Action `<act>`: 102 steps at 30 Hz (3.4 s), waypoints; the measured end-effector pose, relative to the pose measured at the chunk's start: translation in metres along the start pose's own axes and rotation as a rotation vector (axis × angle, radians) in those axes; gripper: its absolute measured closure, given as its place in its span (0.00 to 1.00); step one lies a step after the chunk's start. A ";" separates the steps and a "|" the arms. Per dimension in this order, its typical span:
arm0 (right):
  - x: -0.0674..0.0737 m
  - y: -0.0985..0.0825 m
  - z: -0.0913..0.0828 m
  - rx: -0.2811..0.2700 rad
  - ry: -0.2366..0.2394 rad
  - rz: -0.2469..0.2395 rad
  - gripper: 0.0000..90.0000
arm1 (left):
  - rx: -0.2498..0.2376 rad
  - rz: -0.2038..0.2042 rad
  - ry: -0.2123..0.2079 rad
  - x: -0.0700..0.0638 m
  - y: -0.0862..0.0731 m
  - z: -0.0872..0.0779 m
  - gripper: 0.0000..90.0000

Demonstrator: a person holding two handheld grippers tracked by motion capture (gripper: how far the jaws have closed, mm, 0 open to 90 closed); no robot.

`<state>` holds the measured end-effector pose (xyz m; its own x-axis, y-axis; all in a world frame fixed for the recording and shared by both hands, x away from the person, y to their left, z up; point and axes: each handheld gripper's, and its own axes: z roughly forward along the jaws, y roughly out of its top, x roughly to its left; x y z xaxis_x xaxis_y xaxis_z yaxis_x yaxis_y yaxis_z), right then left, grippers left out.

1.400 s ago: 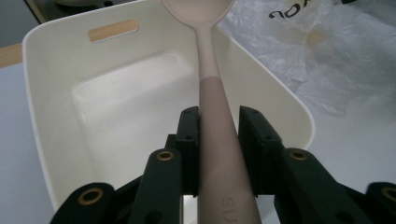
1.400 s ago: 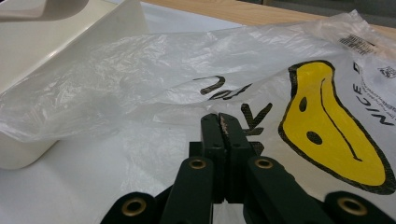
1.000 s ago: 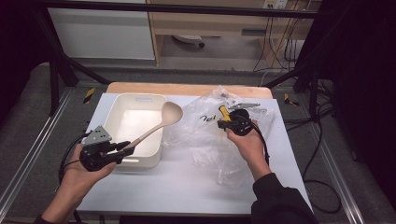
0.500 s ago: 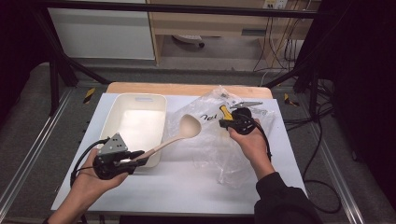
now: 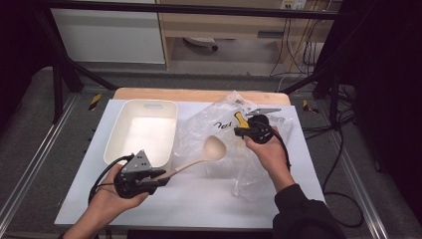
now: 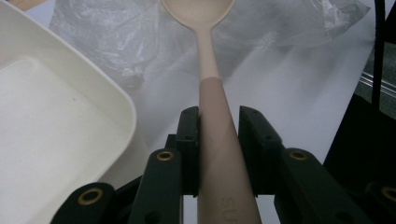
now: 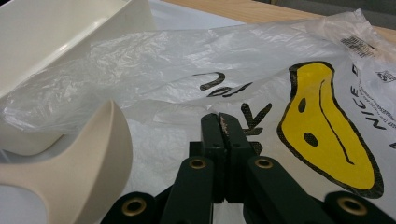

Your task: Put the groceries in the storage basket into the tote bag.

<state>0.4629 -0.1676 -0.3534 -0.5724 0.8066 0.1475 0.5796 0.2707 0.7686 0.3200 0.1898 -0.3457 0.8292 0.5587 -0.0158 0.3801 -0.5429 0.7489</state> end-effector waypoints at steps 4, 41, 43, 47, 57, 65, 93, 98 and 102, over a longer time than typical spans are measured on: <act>0.001 0.000 -0.001 0.007 0.001 0.000 1.00 | 0.007 0.003 -0.013 -0.004 0.002 0.009 0.78; 0.011 -0.023 -0.006 0.021 0.041 -0.029 1.00 | 0.016 0.043 -0.002 -0.006 0.030 0.107 0.78; 0.012 -0.023 -0.005 0.021 0.043 -0.033 1.00 | 0.008 0.030 -0.003 -0.004 0.031 0.111 0.78; 0.014 -0.024 -0.004 0.025 0.051 -0.034 1.00 | 0.005 0.029 0.002 -0.003 0.035 0.117 0.78; 0.017 -0.022 -0.006 -0.007 0.044 -0.030 1.00 | 0.021 0.042 -0.005 -0.004 0.046 0.136 0.78; 0.017 -0.019 -0.011 -0.037 0.040 -0.032 1.00 | 0.010 0.044 -0.011 -0.001 0.051 0.145 0.78; 0.029 -0.024 0.004 -0.020 0.078 -0.059 1.00 | -0.072 0.077 0.007 -0.001 0.073 0.181 0.78; 0.029 -0.027 0.003 -0.018 0.081 -0.055 1.00 | -0.080 0.079 0.008 -0.002 0.074 0.187 0.78; 0.027 -0.029 0.002 -0.021 0.075 -0.059 1.00 | -0.065 0.082 0.005 -0.003 0.075 0.192 0.78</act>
<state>0.4323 -0.1525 -0.3731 -0.6471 0.7481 0.1470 0.5318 0.3047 0.7902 0.4246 0.0272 -0.4170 0.8544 0.5172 0.0501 0.2838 -0.5451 0.7889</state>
